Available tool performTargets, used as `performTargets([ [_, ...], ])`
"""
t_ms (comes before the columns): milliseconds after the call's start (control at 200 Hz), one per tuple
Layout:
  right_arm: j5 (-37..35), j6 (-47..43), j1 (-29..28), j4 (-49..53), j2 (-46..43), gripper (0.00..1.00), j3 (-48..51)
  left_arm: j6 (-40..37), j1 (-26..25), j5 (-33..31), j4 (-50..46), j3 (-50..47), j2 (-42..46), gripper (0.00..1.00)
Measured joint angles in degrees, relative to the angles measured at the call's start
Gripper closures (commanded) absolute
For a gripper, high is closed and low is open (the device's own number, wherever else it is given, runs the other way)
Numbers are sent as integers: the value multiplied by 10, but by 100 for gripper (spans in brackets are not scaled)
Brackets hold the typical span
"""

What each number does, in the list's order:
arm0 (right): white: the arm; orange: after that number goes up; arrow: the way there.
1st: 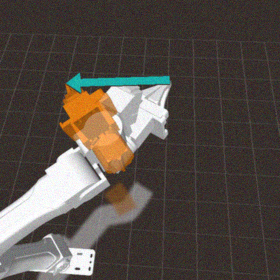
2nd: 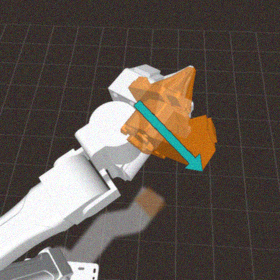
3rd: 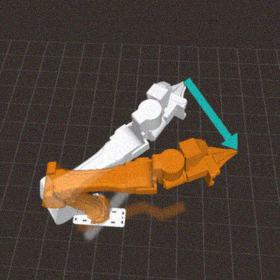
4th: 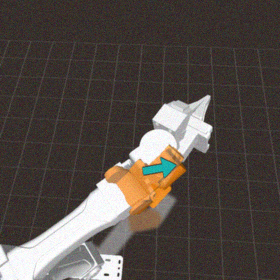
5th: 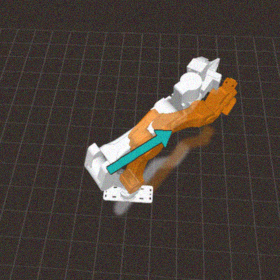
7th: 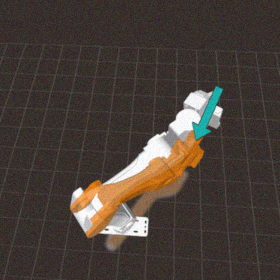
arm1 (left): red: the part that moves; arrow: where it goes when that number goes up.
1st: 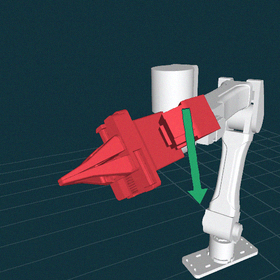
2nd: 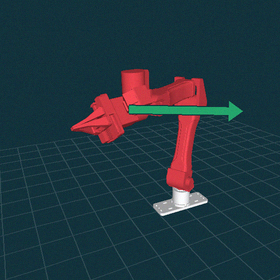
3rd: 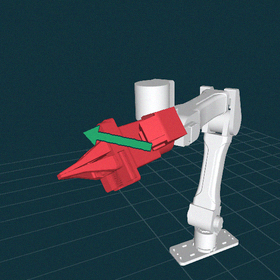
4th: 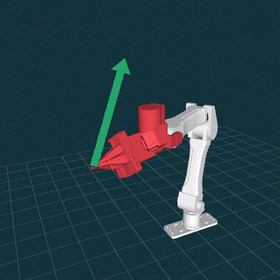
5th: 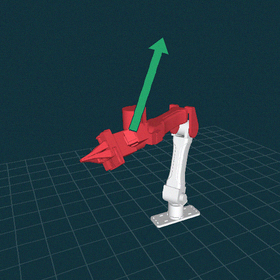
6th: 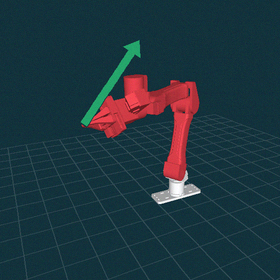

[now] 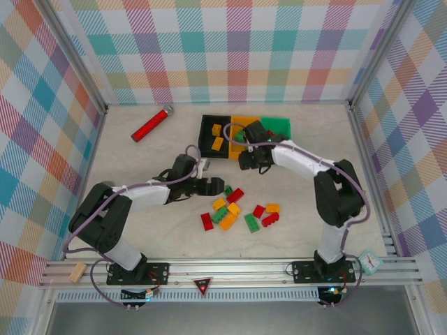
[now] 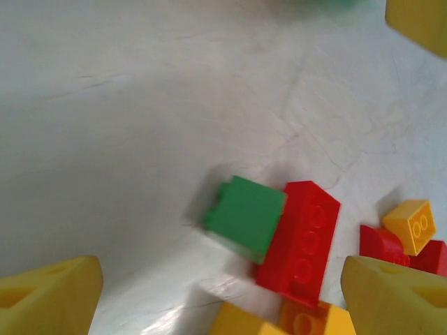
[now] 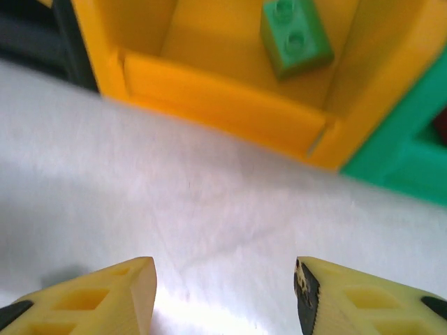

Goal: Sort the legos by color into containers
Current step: Place the lego in the container, then touch the lego at the center of the table.

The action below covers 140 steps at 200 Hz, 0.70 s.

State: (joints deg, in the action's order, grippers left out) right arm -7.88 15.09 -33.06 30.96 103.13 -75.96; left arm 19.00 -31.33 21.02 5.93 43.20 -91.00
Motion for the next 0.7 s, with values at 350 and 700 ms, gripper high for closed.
performTargets([
  [350,0,10,-11,-60,-145,44,172,-60,-63,-96,-105,75,-20,18],
  [700,-9,10,-11,-80,-150,43,205,-36,-98,-154,-170,161,-110,22],
])
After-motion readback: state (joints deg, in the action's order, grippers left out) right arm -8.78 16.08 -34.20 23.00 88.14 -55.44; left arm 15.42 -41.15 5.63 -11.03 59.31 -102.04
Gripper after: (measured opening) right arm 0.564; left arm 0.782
